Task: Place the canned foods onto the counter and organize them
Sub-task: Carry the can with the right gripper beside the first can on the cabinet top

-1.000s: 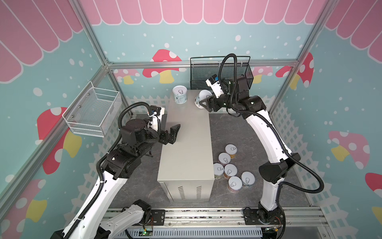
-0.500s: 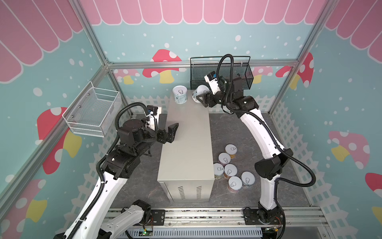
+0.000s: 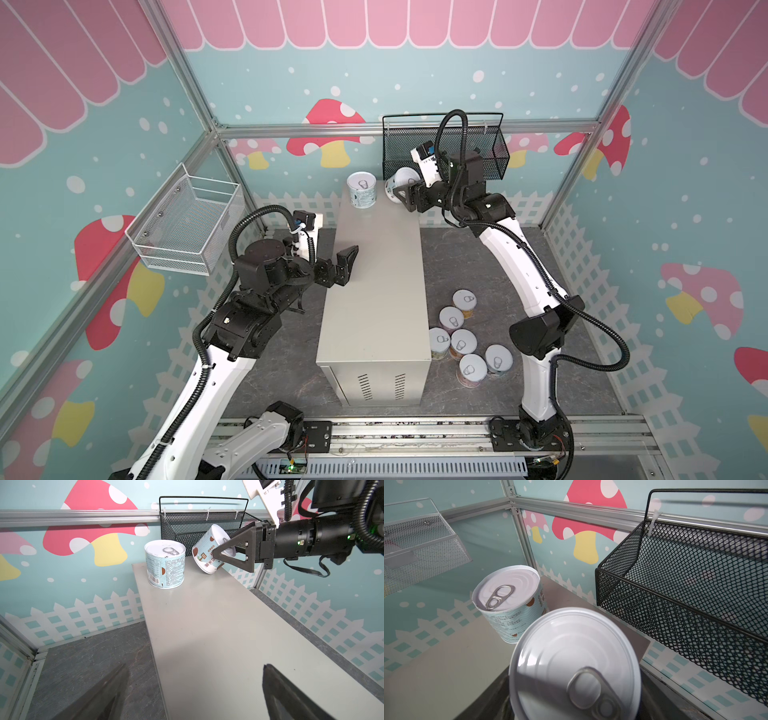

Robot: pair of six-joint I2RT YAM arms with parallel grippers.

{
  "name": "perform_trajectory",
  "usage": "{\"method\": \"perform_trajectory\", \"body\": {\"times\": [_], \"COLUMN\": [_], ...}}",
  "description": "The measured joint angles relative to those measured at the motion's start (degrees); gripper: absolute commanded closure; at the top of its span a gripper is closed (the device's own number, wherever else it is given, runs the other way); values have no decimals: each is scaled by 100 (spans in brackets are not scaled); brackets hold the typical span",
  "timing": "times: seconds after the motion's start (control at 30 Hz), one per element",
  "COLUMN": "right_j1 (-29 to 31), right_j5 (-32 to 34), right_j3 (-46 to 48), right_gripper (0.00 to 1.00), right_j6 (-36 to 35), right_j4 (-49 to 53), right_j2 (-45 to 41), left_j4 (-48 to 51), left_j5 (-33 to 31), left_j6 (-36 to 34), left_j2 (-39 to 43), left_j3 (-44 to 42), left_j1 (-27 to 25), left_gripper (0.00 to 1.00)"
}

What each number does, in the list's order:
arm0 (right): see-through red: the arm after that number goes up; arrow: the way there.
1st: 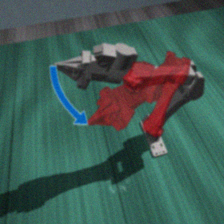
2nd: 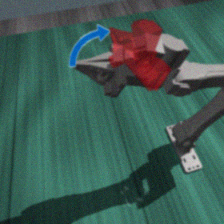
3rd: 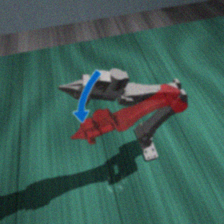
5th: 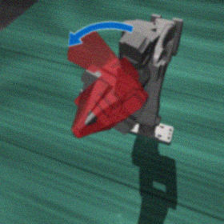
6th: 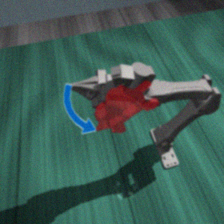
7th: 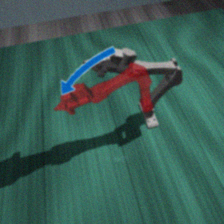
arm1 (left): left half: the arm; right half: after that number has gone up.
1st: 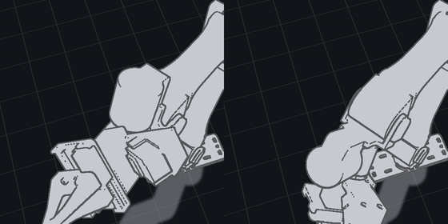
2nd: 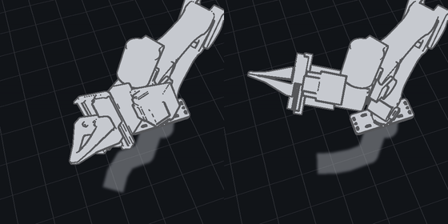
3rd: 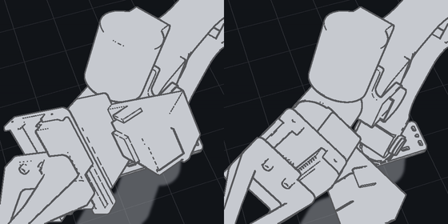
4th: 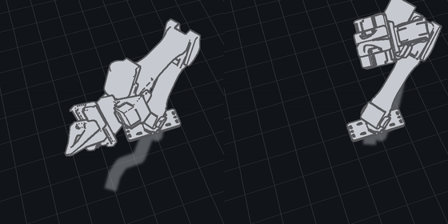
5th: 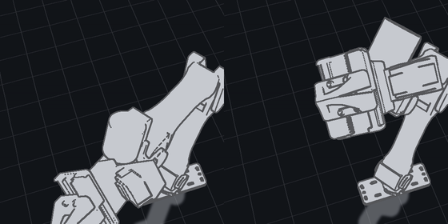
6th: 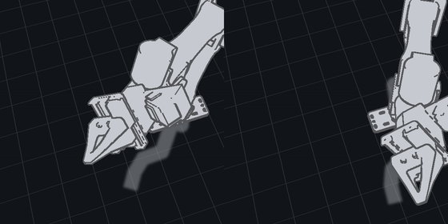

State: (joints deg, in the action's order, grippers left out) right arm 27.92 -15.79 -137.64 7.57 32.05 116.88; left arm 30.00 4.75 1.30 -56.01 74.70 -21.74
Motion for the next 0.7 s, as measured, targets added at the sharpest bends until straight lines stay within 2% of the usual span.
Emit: {"method": "perform_trajectory", "body": {"times": [0.43,0.7], "right_j1": [0,0], "right_j5": [-28,-35], "right_j3": [264,264], "right_gripper": [18,22], "right_j6": [20,26], "right_j4": [-339,-608], "right_j2": [-44,-201], "left_j4": [-33,-35], "left_j5": [92,138], "left_j6": [26,68], "left_j2": [-2,-2], "left_j3": [-17,-20], "left_j1": [63,74], "left_gripper": [1,1]}}
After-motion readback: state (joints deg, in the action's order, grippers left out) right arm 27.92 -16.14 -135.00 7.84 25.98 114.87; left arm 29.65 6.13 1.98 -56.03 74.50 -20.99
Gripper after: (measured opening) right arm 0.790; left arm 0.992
